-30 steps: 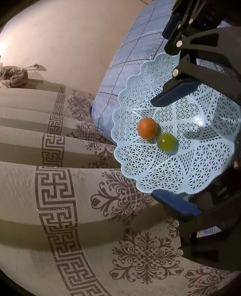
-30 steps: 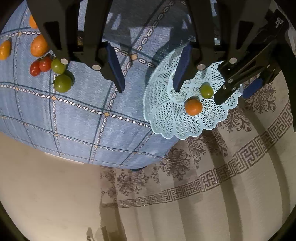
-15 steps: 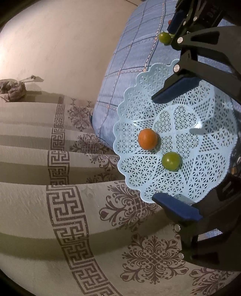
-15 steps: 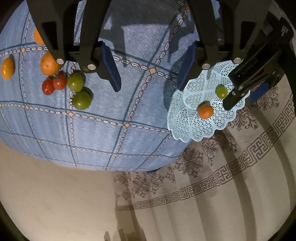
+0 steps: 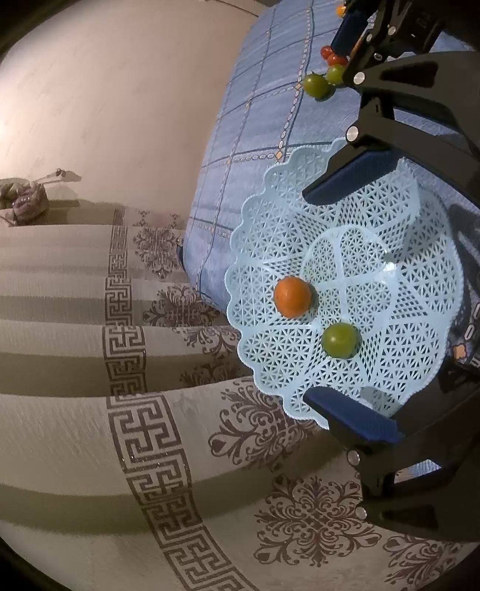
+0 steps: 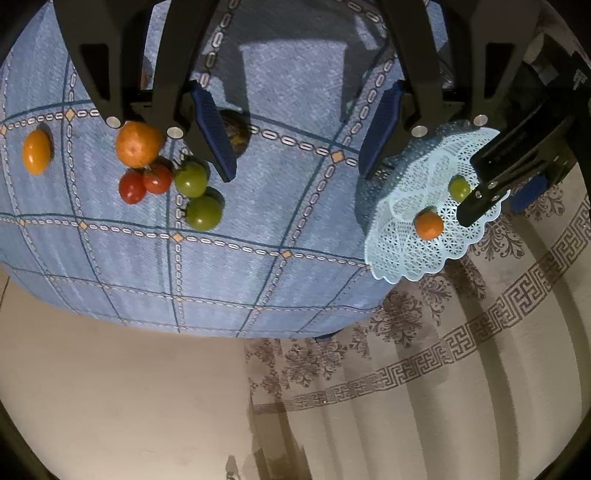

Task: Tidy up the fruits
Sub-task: 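Withdraw both open tools from the basket back toward the remaining fruit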

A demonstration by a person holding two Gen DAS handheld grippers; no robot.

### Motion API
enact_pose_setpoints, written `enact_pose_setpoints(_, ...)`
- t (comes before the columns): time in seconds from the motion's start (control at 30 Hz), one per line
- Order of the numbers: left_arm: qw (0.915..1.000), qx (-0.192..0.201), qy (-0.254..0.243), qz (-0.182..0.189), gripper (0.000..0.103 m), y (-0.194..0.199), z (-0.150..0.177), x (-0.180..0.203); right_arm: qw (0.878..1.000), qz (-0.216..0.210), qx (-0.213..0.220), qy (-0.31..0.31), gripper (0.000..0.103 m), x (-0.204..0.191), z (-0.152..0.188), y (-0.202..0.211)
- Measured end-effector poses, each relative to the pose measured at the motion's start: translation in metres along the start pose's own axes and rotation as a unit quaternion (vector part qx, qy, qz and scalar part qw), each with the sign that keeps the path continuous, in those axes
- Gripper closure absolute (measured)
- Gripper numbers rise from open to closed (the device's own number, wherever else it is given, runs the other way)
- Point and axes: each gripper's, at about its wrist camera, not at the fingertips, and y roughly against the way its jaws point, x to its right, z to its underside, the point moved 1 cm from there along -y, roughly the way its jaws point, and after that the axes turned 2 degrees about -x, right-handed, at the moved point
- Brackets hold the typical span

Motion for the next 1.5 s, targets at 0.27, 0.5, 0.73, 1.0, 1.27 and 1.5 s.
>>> enact_pose_setpoints(0.27,0.9999,-0.001,-0.015,0.006,0.003,0.004,0.002,0.011,1.000,0.012,0.000,-0.011,0.034,0.017,0.006,0.004)
enact_pose_setpoints(0.5,0.9995,-0.007,-0.028,0.012,0.003,0.005,0.005,0.020,0.999,0.027,0.001,-0.019,0.030,0.034,0.013,0.010)
enact_pose_setpoints(0.73,0.9987,-0.020,-0.040,0.023,0.003,0.004,0.010,0.033,0.999,0.039,0.000,-0.035,0.029,0.057,0.020,0.014)
enact_pose_setpoints(1.0,0.9976,-0.032,-0.046,0.040,0.003,0.007,0.013,0.046,0.997,0.059,0.007,-0.054,0.029,0.090,0.029,0.028)
enact_pose_setpoints(1.27,0.9952,-0.027,-0.071,0.061,0.003,0.020,0.012,0.075,0.993,0.083,0.016,-0.077,0.029,0.130,0.038,0.046)
enact_pose_setpoints(1.5,0.9907,-0.039,-0.094,0.090,0.003,0.023,0.017,0.104,0.988,0.110,0.015,-0.110,0.029,0.172,0.050,0.056)
